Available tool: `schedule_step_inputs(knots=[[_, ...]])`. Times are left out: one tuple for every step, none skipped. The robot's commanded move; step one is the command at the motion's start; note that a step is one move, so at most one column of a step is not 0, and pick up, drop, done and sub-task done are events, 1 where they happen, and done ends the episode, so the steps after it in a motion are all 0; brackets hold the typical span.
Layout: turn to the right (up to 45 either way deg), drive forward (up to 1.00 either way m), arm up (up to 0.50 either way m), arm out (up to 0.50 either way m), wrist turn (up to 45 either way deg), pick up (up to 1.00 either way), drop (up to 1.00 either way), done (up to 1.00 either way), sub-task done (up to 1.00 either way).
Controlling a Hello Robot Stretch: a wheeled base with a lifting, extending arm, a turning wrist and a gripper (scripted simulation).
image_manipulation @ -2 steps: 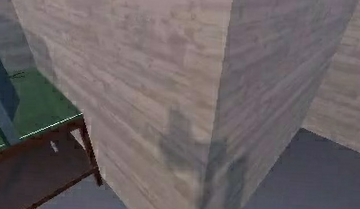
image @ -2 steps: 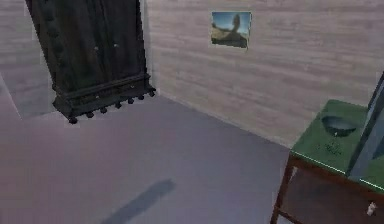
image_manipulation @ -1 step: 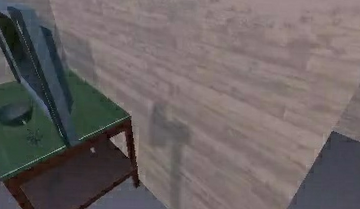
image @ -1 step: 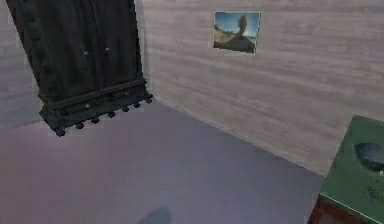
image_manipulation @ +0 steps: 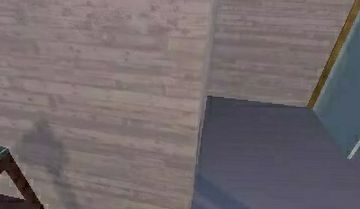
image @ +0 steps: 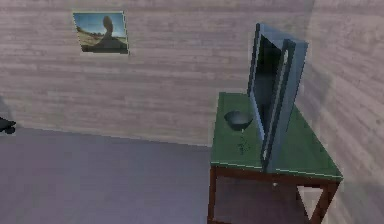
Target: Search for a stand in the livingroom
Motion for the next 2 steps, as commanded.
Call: schedule_step_inputs(knots=[[0.0, 0.15, 0.0, 0.0, 0.0, 0.0, 0.0, 0.0, 0.0], [21.0, 0.0, 0.0, 0.0, 0.0, 0.0, 0.0, 0.0, 0.0]])
